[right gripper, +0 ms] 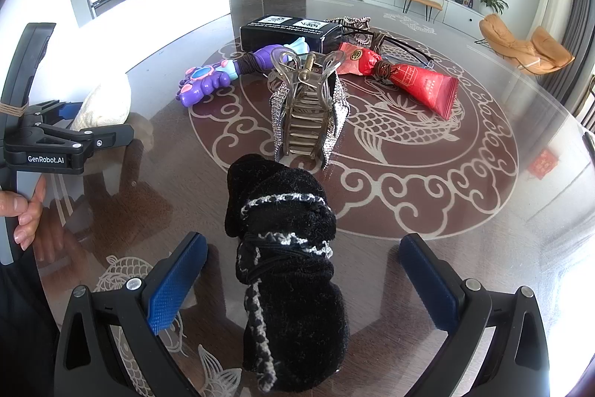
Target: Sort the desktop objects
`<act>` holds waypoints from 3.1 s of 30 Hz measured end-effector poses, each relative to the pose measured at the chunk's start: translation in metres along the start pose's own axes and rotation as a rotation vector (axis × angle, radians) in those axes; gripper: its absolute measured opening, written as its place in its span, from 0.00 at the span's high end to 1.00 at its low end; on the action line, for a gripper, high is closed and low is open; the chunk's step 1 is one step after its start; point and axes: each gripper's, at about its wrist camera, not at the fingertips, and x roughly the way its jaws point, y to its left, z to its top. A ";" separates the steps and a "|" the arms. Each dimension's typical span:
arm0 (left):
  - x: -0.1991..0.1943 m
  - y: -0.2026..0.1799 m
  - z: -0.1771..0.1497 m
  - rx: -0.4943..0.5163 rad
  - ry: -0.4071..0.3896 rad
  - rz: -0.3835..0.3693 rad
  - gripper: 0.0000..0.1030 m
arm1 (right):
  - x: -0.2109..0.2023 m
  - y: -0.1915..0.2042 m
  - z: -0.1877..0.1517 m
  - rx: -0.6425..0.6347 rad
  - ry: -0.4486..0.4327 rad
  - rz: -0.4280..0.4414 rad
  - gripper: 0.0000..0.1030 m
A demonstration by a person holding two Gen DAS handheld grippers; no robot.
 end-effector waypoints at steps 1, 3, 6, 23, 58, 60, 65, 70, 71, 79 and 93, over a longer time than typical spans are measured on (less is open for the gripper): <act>0.000 0.000 0.000 0.000 0.000 0.000 0.00 | 0.000 0.000 0.000 0.000 0.000 0.000 0.00; 0.000 0.000 0.000 0.000 0.000 0.000 0.00 | 0.000 0.000 0.000 0.000 0.000 0.000 0.00; 0.000 0.000 0.000 0.000 0.000 0.000 0.00 | 0.000 0.000 0.000 0.000 0.000 0.000 0.00; -0.031 -0.003 -0.018 -0.016 -0.042 -0.127 0.57 | -0.014 0.004 0.006 0.020 0.057 -0.020 0.63; -0.121 0.250 -0.002 -0.446 -0.094 0.147 0.34 | 0.016 0.311 0.234 -0.280 -0.171 0.340 0.10; -0.133 0.220 0.000 -0.406 -0.134 0.101 0.34 | -0.004 0.288 0.212 -0.281 -0.226 0.306 0.06; -0.151 0.119 0.004 -0.248 -0.212 -0.065 0.03 | -0.034 0.205 0.136 -0.280 -0.290 0.166 0.04; -0.111 0.020 -0.008 -0.076 -0.116 -0.149 0.02 | -0.048 0.124 0.053 -0.260 -0.252 -0.020 0.03; -0.097 0.006 -0.011 -0.053 -0.082 -0.140 0.02 | -0.048 0.107 0.039 -0.246 -0.231 -0.049 0.03; -0.034 -0.039 -0.026 0.031 0.058 -0.065 0.02 | -0.039 0.012 -0.031 -0.046 -0.085 -0.142 0.03; 0.001 -0.036 0.000 0.032 0.091 -0.018 0.00 | -0.040 -0.016 -0.034 0.148 -0.080 -0.143 0.03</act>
